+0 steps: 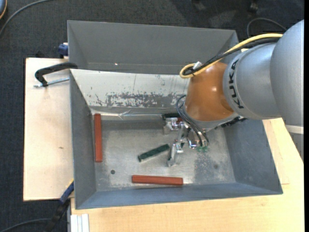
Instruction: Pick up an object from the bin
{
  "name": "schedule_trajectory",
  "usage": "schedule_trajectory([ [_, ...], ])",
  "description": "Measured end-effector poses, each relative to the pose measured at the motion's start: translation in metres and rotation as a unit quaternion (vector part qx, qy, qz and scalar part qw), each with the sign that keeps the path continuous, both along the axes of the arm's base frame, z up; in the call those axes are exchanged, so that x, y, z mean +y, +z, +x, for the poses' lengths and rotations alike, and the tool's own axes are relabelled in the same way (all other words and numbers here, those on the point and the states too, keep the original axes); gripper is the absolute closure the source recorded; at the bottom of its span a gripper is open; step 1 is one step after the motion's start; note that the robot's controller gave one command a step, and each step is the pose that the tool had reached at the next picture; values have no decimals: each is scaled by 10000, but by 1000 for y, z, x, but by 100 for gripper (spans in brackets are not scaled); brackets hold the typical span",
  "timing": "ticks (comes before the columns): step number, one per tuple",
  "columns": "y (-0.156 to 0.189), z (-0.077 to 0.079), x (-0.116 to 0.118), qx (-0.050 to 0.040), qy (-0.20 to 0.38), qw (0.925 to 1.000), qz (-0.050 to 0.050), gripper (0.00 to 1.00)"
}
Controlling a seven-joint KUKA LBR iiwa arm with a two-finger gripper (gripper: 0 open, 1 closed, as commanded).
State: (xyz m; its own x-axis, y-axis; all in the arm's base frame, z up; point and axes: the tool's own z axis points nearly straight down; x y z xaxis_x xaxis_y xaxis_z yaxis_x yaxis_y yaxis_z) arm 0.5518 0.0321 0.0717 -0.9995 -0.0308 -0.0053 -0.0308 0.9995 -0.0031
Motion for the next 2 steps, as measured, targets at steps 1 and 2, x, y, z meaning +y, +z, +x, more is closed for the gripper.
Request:
schedule_trajectory([
  [1, 1, -1, 6, 4, 41, 10000, 21, 100],
  [2, 129, -3, 15, -42, 73, 10000, 25, 100],
])
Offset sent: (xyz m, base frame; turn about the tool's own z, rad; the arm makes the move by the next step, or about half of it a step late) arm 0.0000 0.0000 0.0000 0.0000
